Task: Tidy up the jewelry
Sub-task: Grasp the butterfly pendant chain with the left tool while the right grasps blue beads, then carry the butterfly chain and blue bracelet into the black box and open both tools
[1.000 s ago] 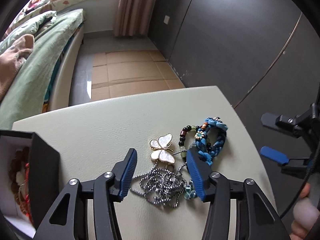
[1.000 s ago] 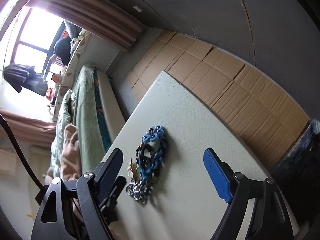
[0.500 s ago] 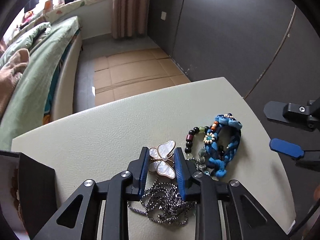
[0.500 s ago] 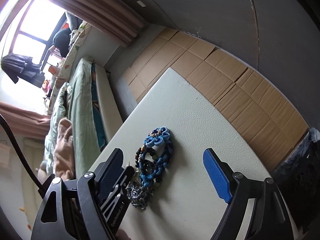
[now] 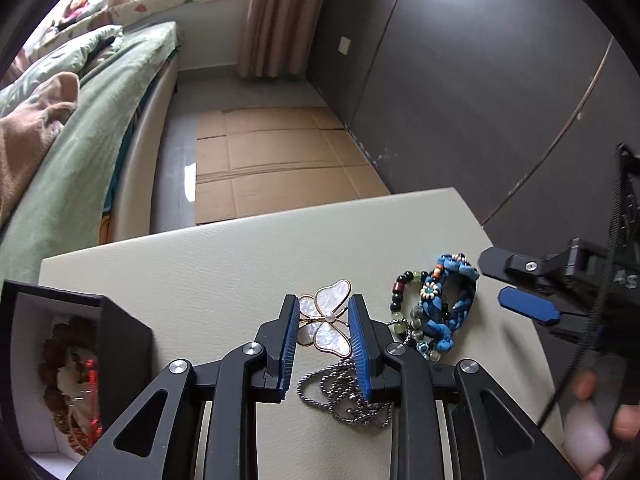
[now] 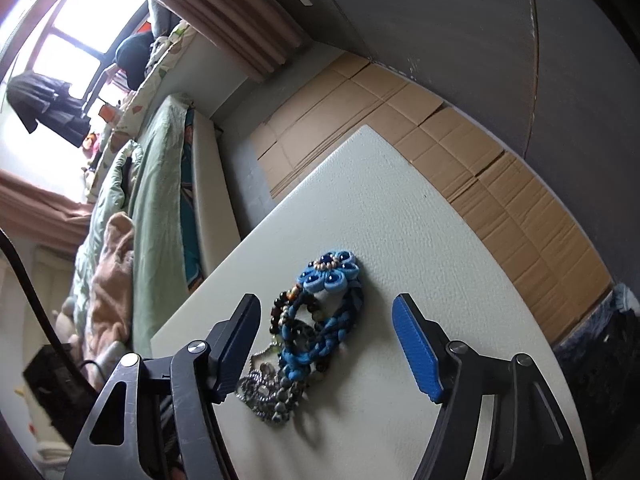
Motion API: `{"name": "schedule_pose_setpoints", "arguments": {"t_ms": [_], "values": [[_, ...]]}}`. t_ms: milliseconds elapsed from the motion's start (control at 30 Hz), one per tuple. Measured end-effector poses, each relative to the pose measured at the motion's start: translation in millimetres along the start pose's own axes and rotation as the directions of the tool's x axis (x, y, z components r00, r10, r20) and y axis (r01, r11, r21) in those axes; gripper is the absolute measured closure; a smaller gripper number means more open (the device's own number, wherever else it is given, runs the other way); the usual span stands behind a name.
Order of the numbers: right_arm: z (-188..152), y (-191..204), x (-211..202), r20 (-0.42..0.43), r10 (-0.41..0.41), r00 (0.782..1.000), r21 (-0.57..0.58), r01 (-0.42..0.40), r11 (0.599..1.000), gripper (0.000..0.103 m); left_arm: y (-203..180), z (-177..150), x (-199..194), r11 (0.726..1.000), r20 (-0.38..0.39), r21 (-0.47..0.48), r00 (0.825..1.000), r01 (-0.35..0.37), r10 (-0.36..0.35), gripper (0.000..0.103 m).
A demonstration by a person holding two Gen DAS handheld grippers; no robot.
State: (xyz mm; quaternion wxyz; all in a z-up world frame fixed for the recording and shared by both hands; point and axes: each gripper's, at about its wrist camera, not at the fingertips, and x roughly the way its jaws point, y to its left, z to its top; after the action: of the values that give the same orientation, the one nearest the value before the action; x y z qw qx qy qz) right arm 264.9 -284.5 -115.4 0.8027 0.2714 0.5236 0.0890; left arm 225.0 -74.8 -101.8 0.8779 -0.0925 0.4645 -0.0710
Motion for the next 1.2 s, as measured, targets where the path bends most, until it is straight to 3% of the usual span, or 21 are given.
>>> {"name": "schedule_pose_setpoints", "arguments": {"t_ms": [300,400,433,500,533,633,933,1200], "values": [[2.5,18.0,23.0,0.020,-0.084,0.996,-0.074,0.085,0.994,0.036,18.5,5.2,-17.1,0.999,0.034,-0.043,0.999,0.000,0.001,0.077],[1.0,26.1,27.3,0.028,-0.130,0.991,-0.124,0.133,0.983,0.052,25.7,6.8,-23.2,0.998,0.044,-0.063,0.999,0.002,0.001,0.077],[0.0,26.6,28.1,0.025,-0.146,0.989,-0.132,0.148,0.980,0.065,27.7,7.0,-25.9,0.998,0.049,-0.069,0.999,0.002,0.002,0.077],[-0.4,21.2,26.3,0.011,-0.112,0.994,-0.103,0.112,0.988,0.079,31.4,7.4,-31.1,0.997,0.057,-0.080,0.998,-0.001,0.005,0.077],[-0.1,17.9,25.6,0.002,-0.094,0.996,-0.083,0.094,0.992,0.095,33.1,6.7,-34.5,0.996,0.062,-0.084,0.998,-0.002,0.007,0.077],[-1.4,11.6,18.4,0.001,-0.023,1.000,-0.031,0.023,0.999,0.095,39.0,4.3,-44.5,0.995,0.079,-0.096,0.997,-0.005,0.013,0.077],[-18.5,33.5,-2.4,0.057,0.058,0.997,-0.092,-0.052,0.994,0.095,58.9,-4.7,-75.2,0.990,0.118,-0.137,0.992,-0.021,0.038,0.077],[-37.0,55.4,-21.5,0.078,0.200,0.977,-0.141,-0.188,0.972,0.095,83.2,-12.4,-101.2,0.982,0.148,-0.185,0.986,-0.041,0.069,0.077]]}}
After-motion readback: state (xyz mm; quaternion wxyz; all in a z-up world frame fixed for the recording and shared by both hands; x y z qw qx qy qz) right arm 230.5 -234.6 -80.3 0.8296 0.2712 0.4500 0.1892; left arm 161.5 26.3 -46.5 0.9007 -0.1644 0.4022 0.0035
